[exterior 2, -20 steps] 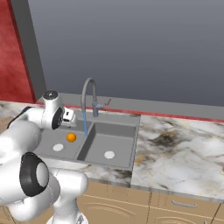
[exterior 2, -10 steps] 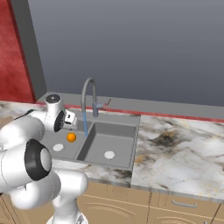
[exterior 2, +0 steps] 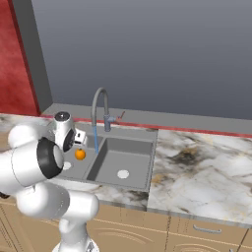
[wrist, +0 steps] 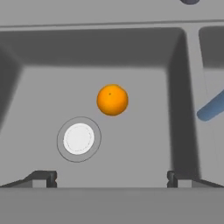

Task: Pick the peach, orange from the sink and place them on the cutting board to airdry. Then turn off the sink faucet.

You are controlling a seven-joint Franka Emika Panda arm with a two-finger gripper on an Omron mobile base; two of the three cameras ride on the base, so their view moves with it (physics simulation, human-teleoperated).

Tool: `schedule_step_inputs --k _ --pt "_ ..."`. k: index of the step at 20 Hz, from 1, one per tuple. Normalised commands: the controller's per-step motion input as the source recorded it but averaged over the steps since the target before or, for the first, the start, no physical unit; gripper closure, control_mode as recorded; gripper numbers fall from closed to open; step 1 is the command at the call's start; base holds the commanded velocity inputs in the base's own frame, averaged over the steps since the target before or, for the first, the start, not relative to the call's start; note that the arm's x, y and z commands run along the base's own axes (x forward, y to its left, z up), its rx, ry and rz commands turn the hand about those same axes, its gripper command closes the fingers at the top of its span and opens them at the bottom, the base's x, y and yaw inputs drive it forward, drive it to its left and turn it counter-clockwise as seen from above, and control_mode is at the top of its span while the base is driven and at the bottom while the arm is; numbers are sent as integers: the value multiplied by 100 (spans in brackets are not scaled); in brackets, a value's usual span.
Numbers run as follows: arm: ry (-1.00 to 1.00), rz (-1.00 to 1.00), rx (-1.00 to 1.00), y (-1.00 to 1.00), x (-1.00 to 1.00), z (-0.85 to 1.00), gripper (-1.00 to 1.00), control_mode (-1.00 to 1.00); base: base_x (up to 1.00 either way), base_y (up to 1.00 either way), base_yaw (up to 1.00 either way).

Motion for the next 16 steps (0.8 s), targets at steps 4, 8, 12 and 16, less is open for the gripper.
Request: schedule_step_inputs --k 4,8,12,16 --pt "1 0 0 7 14 -28 -100 -100 0 0 0" --pt "0 0 0 1 5 -19 -100 -100 0 0 0" --pt "0 0 0 0 12 -21 -100 -100 0 0 0" --pt "0 0 0 6 20 -21 -100 -100 0 0 0"
